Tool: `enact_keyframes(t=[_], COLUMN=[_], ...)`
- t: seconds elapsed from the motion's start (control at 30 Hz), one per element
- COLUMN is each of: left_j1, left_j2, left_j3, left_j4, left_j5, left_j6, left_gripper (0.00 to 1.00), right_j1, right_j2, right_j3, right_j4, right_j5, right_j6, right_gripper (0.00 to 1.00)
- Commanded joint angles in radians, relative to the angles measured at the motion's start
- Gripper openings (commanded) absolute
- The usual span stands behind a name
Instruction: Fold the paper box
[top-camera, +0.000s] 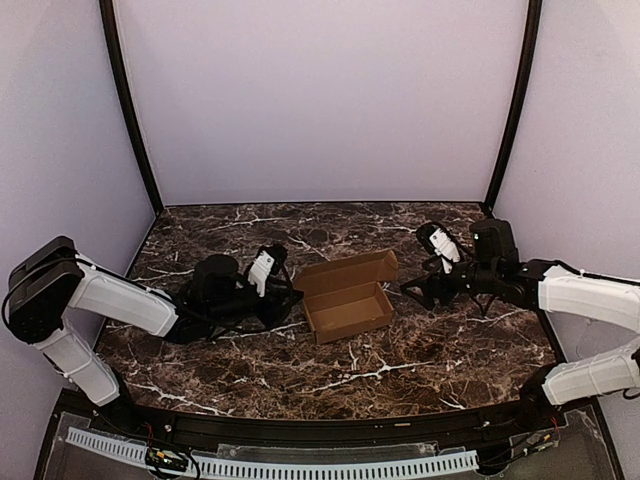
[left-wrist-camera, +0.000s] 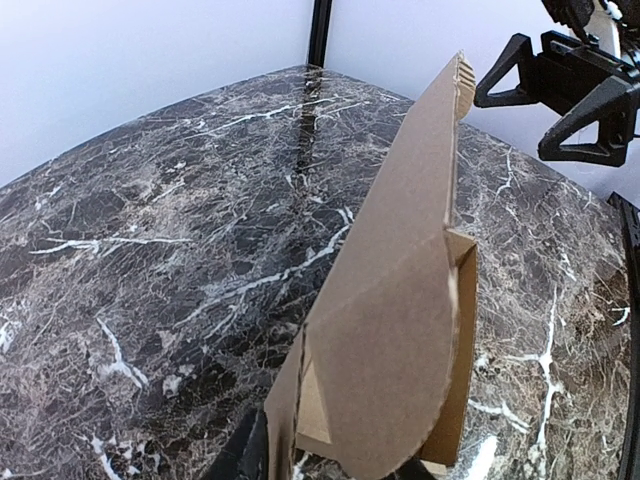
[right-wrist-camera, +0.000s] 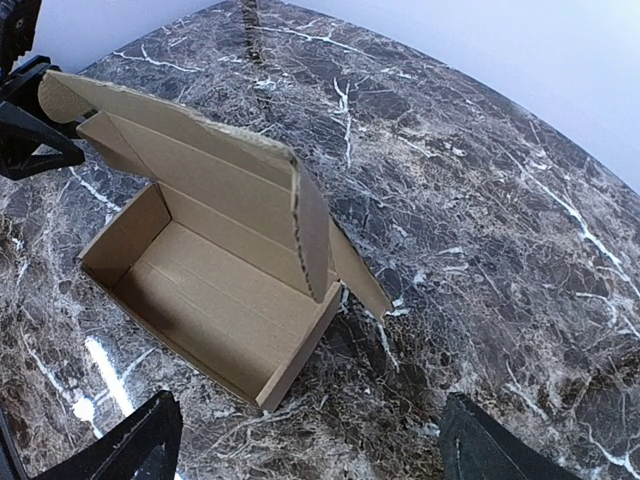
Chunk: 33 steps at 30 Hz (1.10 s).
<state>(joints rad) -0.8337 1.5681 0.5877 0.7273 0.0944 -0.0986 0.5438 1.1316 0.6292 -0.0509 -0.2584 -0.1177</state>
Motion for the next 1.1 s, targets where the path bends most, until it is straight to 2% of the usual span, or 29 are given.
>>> enact_keyframes(t=[0.0, 0.17, 0.2, 0.27, 0.5, 0.6, 0.8, 0.93, 1.07], left_j1=[0.004, 0.006, 0.005, 0.005, 0.005, 0.005, 0.005, 0.005, 0.005], left_j2=[0.010, -0.001, -0.007, -0.015, -0.073, -0.107, -0.165, -0.177, -0.191], left_j3=[0.032, 0.022, 0.020, 0.014, -0.001, -0.015, -0.042, -0.047, -0.052], left_j4=[0.024, 0.008, 0.001, -0.013, -0.079, -0.126, -0.175, -0.196, -0.210], left_j5=[0.025, 0.024, 0.022, 0.017, 0.019, -0.001, -0.011, -0.009, -0.010], left_j6=[0.015, 0.026, 0.033, 0.044, 0.078, 0.107, 0.135, 0.136, 0.141], left_gripper=[0.27, 0.14, 0.06, 0.01, 0.01, 0.01, 0.01, 0.01, 0.01], right_j1=[-0.033, -0.048, -0.049, -0.050, -0.069, -0.083, -0.084, -0.084, -0.084], right_j2=[0.050, 0.092, 0.100, 0.115, 0.153, 0.173, 0.228, 0.234, 0.263], right_j3=[0.000, 0.014, 0.017, 0.021, 0.012, 0.020, 0.017, -0.005, 0.021], right_j4=[0.102, 0.128, 0.130, 0.132, 0.190, 0.213, 0.273, 0.341, 0.331], right_j5=[-0.070, -0.097, -0.103, -0.113, -0.123, -0.196, -0.399, -0.414, -0.434], right_j6=[0.009, -0.008, -0.017, -0.043, -0.127, -0.151, -0.165, -0.164, -0.185], right_gripper=[0.88, 0.88, 0.88, 0.88, 0.88, 0.88, 0.75, 0.72, 0.66])
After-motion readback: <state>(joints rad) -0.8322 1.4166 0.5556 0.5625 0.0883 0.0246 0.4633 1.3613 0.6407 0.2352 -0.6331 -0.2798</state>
